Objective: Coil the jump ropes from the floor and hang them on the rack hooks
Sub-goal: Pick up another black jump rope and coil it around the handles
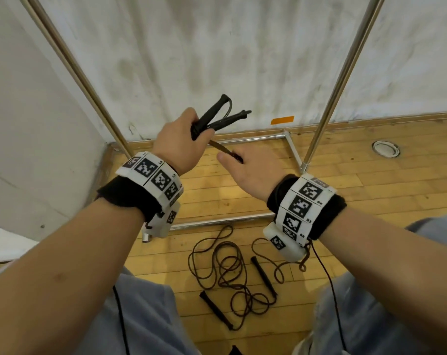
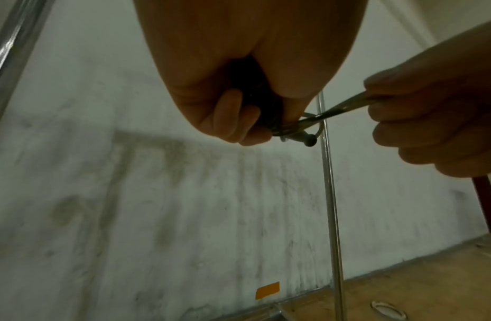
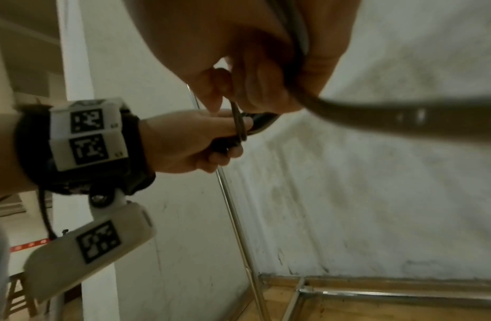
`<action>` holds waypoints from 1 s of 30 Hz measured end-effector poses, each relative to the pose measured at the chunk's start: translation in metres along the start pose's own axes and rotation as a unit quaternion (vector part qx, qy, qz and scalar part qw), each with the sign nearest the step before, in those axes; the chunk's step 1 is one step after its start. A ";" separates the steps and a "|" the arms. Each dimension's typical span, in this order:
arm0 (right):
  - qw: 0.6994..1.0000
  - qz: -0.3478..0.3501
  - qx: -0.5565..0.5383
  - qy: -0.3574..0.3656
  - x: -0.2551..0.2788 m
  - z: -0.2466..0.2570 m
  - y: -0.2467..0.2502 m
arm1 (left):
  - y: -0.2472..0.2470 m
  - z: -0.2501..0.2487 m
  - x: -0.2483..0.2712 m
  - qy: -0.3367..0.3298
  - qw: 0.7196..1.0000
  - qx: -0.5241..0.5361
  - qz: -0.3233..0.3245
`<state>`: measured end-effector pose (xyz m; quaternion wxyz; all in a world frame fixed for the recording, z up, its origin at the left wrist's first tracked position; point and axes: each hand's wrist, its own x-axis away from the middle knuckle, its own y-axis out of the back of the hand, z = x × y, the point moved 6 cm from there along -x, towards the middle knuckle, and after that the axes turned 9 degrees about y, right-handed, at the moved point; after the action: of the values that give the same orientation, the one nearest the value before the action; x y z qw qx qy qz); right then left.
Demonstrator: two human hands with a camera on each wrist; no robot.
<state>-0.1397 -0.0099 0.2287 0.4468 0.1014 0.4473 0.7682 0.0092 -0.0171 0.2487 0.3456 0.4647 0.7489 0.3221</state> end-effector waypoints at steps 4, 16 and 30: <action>0.998 -0.011 0.058 0.034 -0.002 -0.001 0.014 | -0.008 0.005 0.001 0.025 0.999 -0.007 0.025; 0.996 0.014 0.072 0.056 -0.006 -0.012 0.032 | -0.056 -0.012 0.030 -0.067 0.972 -0.156 0.164; 0.995 0.007 0.094 -0.020 -0.012 -0.044 0.032 | -0.071 -0.011 0.037 -0.134 0.937 -0.274 0.172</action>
<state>-0.1760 -0.0511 0.2308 0.4389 0.1613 0.5077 0.7236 -0.0458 -0.0105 0.1894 0.4959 0.5127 0.4868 0.5043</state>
